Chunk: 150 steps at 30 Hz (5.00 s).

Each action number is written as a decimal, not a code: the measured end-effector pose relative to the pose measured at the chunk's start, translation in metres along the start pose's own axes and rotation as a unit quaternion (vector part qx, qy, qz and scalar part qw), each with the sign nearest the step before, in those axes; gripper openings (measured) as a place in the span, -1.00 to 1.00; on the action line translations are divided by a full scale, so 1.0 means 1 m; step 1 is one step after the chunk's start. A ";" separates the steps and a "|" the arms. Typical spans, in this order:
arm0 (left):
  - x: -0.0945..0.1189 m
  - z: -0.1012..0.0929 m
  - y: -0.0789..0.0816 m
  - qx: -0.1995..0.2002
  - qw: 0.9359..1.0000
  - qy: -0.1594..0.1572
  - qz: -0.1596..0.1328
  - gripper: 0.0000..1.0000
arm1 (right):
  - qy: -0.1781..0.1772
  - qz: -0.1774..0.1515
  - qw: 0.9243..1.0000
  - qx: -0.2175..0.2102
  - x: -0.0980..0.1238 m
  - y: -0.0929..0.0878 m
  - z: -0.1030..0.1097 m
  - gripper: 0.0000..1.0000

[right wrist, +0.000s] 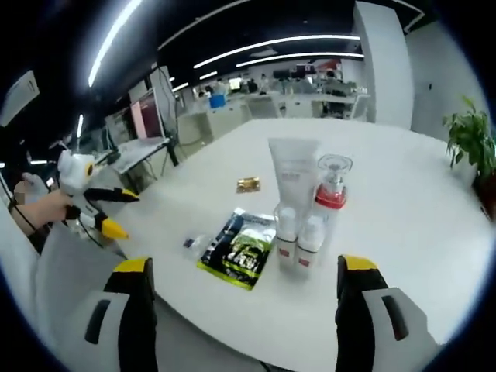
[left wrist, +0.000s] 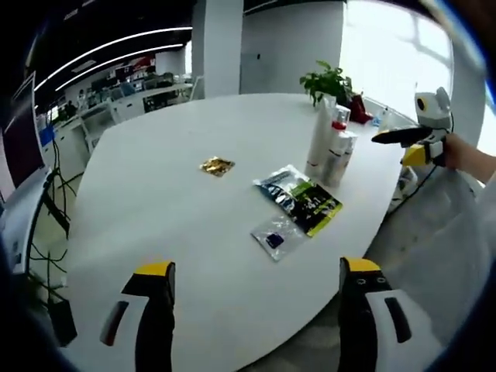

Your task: Arrange the skincare products in the storage area until every visible bottle or jar stands upright without overlapping.

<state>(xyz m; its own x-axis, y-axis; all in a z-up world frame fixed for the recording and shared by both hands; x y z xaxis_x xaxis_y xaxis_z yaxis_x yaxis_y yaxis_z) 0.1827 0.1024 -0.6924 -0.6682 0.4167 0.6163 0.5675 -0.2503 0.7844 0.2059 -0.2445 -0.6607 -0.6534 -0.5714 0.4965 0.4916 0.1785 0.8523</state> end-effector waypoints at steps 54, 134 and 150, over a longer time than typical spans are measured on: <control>-0.050 0.027 0.012 0.012 0.999 -0.018 0.050 0.98 | -0.024 0.046 0.999 0.007 0.005 -0.021 -0.016 0.99; -0.276 0.081 0.136 -0.215 0.951 -0.113 0.193 -0.15 | -0.040 0.035 0.998 -0.046 0.005 -0.022 -0.025 0.94; -0.250 0.065 0.134 -0.180 0.964 -0.117 0.156 -0.17 | -0.048 -0.003 0.998 -0.031 0.011 -0.012 -0.026 0.79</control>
<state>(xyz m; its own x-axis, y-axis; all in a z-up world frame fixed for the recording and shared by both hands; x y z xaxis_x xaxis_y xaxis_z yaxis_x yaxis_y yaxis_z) 0.4569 0.0220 -0.7456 -0.3413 0.4483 0.8262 0.4912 -0.6643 0.5634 0.2080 -0.2735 -0.6698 -0.7072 -0.4923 0.5075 0.5205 0.1232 0.8449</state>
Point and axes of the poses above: the point that each gripper's makers call its tool centre point, and the gripper's own axes: x roughly backward along the fingers, z roughly to its left, y roughly out of its top, the point moved 7 cm from there along x, roughly backward along the fingers, and after that the axes turned 2 degrees about -z, right-handed, at the moved point
